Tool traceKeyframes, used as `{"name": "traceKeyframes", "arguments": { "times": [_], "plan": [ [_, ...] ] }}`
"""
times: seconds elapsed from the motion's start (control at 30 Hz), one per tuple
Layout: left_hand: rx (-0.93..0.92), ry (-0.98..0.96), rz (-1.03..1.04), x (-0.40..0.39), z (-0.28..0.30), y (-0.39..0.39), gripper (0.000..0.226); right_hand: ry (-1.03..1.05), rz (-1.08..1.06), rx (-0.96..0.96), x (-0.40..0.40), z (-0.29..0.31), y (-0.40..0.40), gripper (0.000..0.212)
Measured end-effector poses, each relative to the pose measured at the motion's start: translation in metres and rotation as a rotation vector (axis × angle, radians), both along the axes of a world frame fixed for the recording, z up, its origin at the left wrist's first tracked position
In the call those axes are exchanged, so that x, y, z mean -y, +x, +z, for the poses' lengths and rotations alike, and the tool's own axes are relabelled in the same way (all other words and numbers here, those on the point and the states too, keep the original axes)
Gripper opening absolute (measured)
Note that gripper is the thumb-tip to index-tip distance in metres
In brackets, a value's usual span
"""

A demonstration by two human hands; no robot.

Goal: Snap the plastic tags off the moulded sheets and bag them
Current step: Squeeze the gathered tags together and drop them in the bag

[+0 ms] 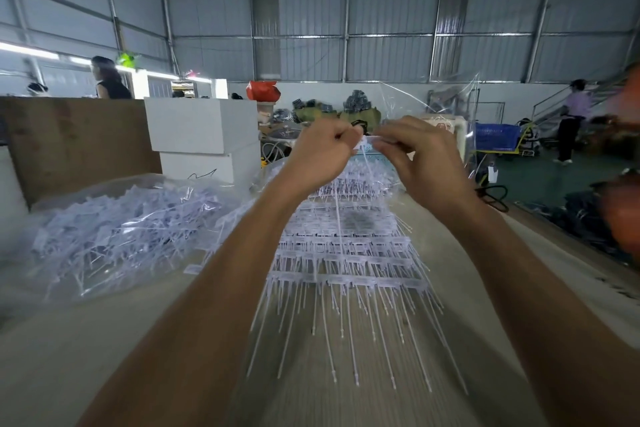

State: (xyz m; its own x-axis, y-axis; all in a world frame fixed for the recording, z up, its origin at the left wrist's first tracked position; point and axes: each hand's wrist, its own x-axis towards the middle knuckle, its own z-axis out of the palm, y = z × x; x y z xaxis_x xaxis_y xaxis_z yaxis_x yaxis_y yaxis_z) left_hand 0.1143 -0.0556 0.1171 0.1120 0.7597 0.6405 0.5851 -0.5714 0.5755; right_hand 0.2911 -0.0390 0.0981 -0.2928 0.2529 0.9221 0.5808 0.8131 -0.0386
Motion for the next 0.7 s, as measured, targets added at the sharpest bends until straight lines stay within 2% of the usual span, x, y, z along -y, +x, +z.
{"name": "traceKeyframes", "arguments": {
  "times": [0.17,0.3,0.43,0.57,0.7],
  "plan": [
    [-0.06,0.095,-0.016,-0.003,0.0,-0.003,0.022,-0.219,0.014,-0.169,-0.001,0.001,-0.002,0.014],
    [-0.12,0.042,0.008,-0.007,-0.005,-0.008,0.015,-0.268,0.008,-0.204,0.001,0.007,0.002,0.01],
    [-0.102,-0.057,0.054,-0.013,-0.013,-0.016,0.023,-0.331,0.042,-0.274,0.004,0.01,0.002,0.016],
    [0.009,-0.081,-0.032,-0.011,-0.017,-0.021,0.03,-0.429,0.106,-0.312,0.003,0.01,0.002,0.023],
    [0.072,-0.075,-0.102,-0.005,-0.011,-0.021,0.033,-0.425,0.039,-0.315,0.0,0.009,0.003,0.02]
  ]
}}
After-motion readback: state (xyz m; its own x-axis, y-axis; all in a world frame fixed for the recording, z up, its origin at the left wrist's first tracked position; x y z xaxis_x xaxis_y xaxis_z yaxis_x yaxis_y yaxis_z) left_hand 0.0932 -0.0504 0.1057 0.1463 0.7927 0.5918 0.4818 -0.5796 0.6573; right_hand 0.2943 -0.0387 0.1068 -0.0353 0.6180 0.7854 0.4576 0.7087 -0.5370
